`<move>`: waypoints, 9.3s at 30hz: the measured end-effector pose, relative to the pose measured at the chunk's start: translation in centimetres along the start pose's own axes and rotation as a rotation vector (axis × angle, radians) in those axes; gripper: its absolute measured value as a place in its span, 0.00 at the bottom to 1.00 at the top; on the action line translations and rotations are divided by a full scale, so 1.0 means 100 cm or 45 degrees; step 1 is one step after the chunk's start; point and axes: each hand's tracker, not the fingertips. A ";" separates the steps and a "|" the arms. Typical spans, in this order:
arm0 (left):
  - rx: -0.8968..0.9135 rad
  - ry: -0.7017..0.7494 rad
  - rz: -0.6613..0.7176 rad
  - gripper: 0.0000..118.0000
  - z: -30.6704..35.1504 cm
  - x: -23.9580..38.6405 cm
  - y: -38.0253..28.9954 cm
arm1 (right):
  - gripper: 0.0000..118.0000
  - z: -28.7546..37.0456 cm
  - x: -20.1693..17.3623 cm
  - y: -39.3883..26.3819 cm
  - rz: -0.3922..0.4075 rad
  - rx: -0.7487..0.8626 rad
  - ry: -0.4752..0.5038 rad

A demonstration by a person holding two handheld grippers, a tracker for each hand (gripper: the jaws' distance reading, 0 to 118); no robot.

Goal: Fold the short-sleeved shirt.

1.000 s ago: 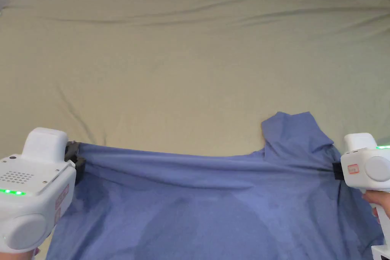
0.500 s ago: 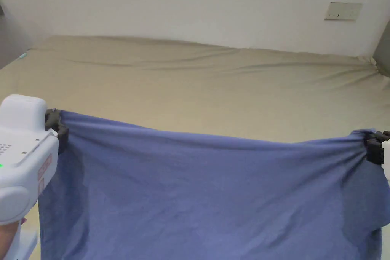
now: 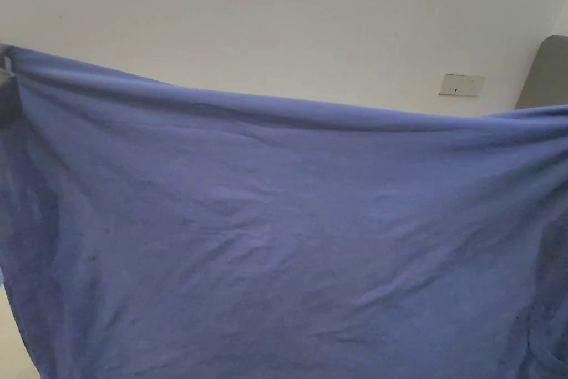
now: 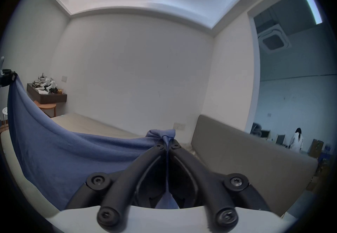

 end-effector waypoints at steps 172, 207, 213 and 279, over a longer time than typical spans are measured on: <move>-1.625 -0.130 0.066 0.73 0.068 0.013 -0.399 | 0.02 0.043 -0.160 -0.173 0.177 -0.526 0.292; -1.459 -0.217 -0.051 0.08 0.069 0.047 -0.355 | 0.35 0.051 -0.099 -0.398 -0.075 -1.515 0.367; -1.483 -0.238 -0.075 0.08 0.074 0.042 -0.363 | 0.10 0.052 -0.104 -0.383 -0.008 -1.383 0.359; -0.340 -0.205 -0.038 0.00 -0.036 0.127 -0.169 | 0.01 -0.038 -0.173 -0.141 0.076 -0.340 0.292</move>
